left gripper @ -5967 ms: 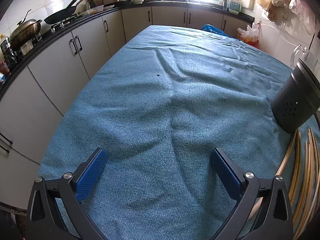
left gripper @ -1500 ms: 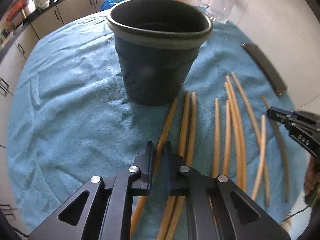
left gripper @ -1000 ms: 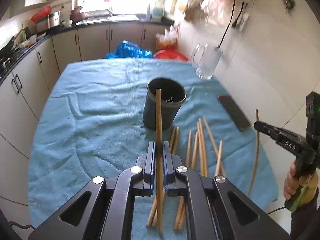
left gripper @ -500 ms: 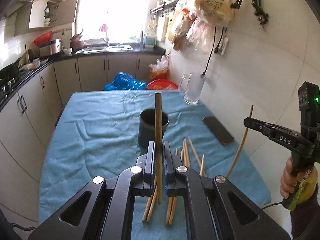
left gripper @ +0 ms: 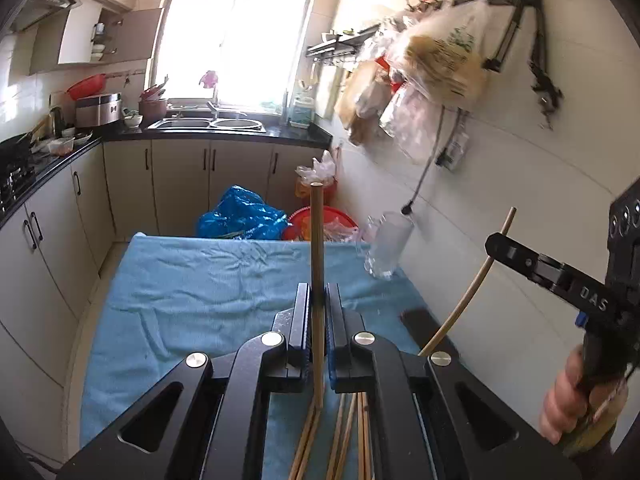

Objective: Organize utensils
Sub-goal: 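Lift both held chopsticks upright and carry them over the black cup, then open both tools to drop the chopsticks into the black cup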

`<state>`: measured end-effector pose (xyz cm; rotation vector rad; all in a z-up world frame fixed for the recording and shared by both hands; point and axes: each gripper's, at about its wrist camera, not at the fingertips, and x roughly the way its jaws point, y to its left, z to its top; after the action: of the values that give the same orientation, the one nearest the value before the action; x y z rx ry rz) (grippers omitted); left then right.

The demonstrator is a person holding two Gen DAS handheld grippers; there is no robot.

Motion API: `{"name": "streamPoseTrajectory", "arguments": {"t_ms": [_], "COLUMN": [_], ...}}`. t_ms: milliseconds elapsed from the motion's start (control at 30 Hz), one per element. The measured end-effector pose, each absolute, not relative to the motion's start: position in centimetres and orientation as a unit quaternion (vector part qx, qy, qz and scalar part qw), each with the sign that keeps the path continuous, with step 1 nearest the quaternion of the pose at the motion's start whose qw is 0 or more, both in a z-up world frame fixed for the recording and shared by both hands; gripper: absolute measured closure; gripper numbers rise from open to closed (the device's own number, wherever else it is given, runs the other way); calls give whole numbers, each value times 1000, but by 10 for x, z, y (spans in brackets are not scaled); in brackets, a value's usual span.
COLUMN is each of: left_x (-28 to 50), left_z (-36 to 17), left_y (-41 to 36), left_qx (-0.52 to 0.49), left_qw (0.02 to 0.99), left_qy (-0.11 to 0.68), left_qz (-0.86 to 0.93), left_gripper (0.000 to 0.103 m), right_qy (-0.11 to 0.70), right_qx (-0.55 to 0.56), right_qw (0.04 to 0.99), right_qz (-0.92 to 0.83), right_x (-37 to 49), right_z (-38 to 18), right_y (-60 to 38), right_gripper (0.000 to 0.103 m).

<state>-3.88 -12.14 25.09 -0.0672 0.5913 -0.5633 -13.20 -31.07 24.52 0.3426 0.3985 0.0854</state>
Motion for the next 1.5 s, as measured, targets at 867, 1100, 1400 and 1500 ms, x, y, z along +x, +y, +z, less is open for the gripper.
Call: {"name": "streamPoseTrajectory", "arguments": {"t_ms": [867,1100,1400,1500], "left_x": [66,38,-35,-53], "left_z": [188,199,176,148], "left_y": [-146,-120,-87,-87], "left_qx": [-43,-46,-16,4], "left_qw": [903,913,919,908], "left_qy": [360,344,338,361], "left_qz": [-228,-214,-205,-215], "left_gripper": [65,61,56,56], "right_qy": [299,293,340,379], "right_qx": [212,219,204,181], "right_qw": [930,930,918,907], "right_qz": [-16,-22,-28,-33], "right_x": [8,-12,-84,-109], "right_z": [143,151,138,117], "right_y": [-328,-337,-353,-360], "right_gripper": [65,53,43,43]}}
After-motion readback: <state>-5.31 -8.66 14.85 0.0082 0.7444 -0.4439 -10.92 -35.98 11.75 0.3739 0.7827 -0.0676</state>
